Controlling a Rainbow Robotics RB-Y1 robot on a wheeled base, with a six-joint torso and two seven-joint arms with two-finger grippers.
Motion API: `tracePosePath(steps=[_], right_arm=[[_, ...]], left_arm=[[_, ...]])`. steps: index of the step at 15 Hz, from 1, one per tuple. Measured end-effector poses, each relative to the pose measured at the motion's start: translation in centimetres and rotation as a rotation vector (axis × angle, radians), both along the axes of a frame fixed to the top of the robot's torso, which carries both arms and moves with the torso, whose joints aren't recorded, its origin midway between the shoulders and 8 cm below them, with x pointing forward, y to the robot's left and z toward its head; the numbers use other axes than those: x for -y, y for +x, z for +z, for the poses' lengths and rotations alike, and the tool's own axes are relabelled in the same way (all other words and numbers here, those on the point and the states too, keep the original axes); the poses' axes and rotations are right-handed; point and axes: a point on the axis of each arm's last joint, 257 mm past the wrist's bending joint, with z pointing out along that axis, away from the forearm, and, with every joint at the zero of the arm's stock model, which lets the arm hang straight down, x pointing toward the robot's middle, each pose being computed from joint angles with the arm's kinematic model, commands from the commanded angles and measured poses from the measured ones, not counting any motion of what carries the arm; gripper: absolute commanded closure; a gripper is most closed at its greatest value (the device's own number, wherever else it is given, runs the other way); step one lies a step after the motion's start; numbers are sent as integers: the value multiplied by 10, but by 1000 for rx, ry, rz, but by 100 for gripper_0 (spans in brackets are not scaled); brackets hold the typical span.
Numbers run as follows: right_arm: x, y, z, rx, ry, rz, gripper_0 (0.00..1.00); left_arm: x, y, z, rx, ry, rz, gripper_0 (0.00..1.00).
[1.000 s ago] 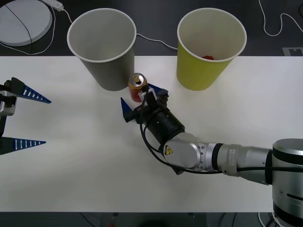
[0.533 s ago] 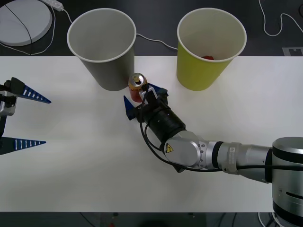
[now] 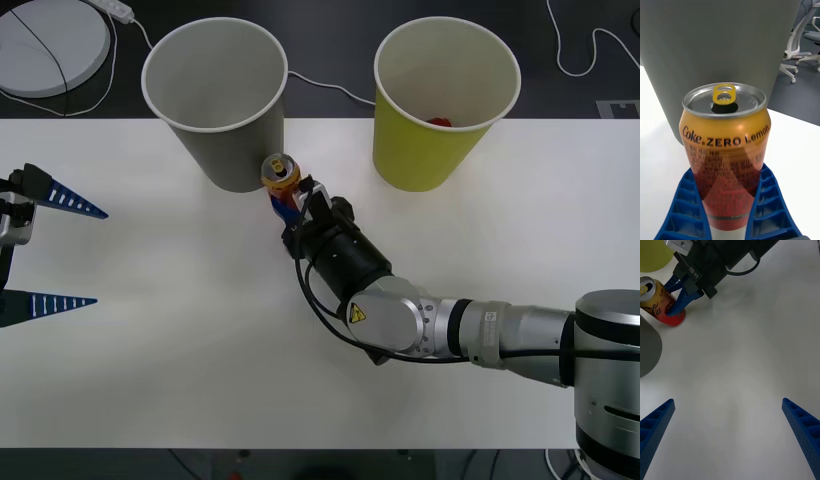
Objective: Put the can into the green bin and the plastic bottle into the gray bin
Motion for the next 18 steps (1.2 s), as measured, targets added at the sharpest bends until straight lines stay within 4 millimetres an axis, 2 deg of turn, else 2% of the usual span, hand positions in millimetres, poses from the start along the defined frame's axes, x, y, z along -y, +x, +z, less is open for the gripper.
tracePosePath(steps=[6,14,18], right_arm=[[3,-8,3,-6,-4,35,100],[21,-55,8,-51,-66,199,100],[39,-79,14,-82,-133,280,100]], left_arm=[[0,0,0,0,0,0,0],[0,0,0,0,0,0,0],[0,0,0,0,0,0,0]])
